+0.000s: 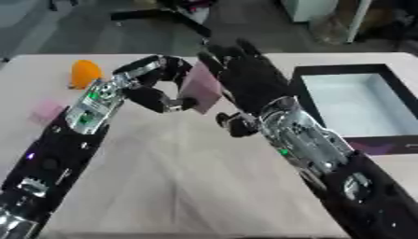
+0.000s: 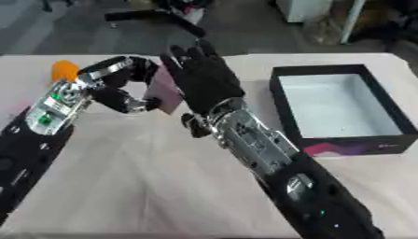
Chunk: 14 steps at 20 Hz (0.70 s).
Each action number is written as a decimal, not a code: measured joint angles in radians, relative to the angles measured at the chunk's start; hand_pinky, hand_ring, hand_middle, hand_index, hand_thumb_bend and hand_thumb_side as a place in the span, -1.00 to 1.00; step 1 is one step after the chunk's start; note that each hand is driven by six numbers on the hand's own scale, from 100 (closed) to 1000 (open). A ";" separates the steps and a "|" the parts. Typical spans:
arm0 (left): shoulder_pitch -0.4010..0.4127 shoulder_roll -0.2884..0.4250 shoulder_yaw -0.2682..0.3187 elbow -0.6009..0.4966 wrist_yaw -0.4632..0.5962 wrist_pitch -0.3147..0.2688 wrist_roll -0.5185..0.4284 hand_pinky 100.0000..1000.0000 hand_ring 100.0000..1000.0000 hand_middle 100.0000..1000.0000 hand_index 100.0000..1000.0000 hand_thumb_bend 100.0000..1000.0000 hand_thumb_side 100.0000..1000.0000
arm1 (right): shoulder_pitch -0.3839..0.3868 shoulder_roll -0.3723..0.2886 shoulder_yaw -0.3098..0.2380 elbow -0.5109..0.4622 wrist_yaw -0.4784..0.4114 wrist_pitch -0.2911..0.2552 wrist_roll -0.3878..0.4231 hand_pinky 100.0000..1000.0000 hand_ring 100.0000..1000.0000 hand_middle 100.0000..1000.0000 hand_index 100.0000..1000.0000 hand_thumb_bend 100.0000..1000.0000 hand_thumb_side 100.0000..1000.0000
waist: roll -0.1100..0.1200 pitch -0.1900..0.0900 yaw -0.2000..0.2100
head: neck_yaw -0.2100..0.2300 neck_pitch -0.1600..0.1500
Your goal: Pick up the objects with one hand, pass them to the other hand, and then place them into the box on the other side of the table.
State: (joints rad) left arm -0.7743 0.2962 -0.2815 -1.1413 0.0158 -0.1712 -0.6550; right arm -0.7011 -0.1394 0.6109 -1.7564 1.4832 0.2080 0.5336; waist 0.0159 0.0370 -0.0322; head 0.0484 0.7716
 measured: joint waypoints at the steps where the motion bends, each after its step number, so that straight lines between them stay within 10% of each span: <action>1: -0.002 -0.002 -0.003 0.003 0.011 0.009 -0.011 0.34 -0.18 -0.35 -0.23 -0.37 -0.75 | -0.003 0.000 0.001 0.000 0.000 -0.005 0.002 1.00 0.78 0.93 1.00 -0.18 -0.96 | 0.001 0.000 -0.001 | 0.000 0.000; 14: -0.018 -0.007 -0.019 0.035 0.129 0.111 -0.108 0.34 -0.18 -0.35 -0.24 -0.38 -0.79 | -0.027 -0.002 0.025 0.000 0.001 -0.046 0.042 1.00 0.76 0.91 0.96 -0.53 -1.00 | 0.005 0.000 -0.001 | 0.003 0.000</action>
State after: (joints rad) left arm -0.7926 0.2888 -0.3005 -1.1062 0.1451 -0.0603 -0.7634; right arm -0.7283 -0.1412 0.6356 -1.7565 1.4846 0.1618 0.5753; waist 0.0208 0.0375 -0.0335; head 0.0510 0.7716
